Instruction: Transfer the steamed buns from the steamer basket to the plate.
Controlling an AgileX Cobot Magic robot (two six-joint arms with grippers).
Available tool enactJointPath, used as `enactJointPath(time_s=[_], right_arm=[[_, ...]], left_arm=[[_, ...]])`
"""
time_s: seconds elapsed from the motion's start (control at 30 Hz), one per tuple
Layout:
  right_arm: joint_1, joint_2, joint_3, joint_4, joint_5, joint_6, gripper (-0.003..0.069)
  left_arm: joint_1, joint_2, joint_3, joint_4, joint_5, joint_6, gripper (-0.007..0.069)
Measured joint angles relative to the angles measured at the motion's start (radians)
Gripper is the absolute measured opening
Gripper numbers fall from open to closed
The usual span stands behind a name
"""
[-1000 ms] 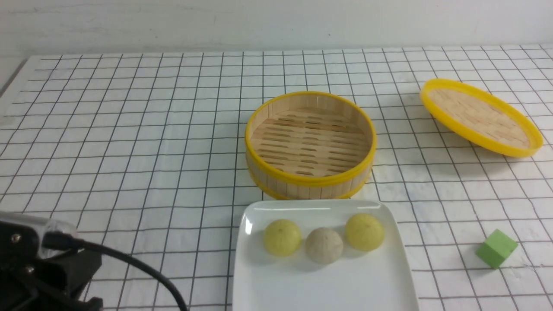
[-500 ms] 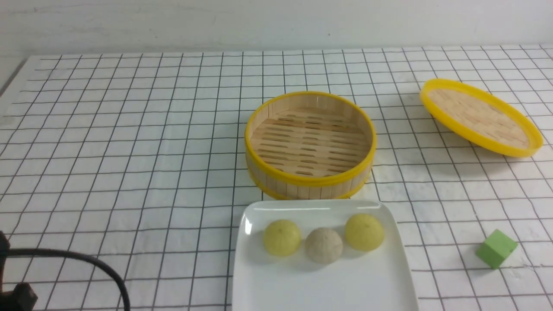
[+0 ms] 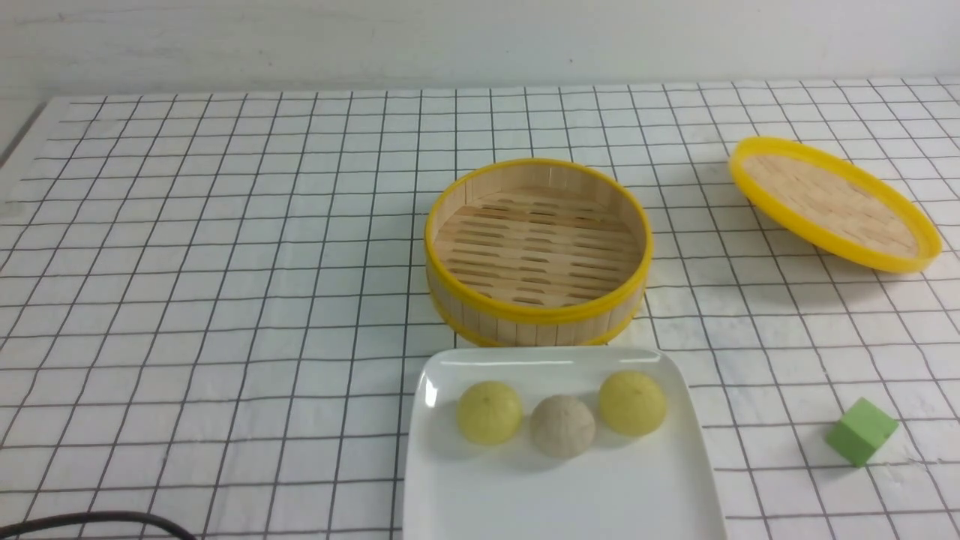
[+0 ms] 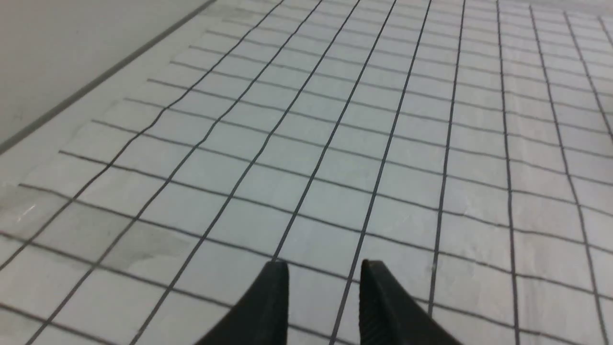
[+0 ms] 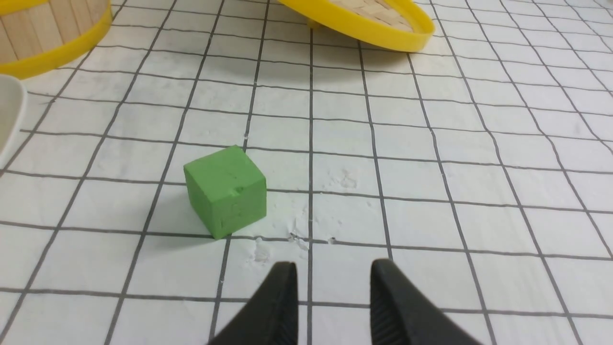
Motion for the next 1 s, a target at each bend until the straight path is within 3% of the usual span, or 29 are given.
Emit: enactJointPath(time_s=[1.0], right_arm=[[0.0,0.0,0.0,0.0,0.0,0.0,0.024]], left_arm=[[0.0,-0.031,0.0,-0.011,0.053,-0.047,0.0244]])
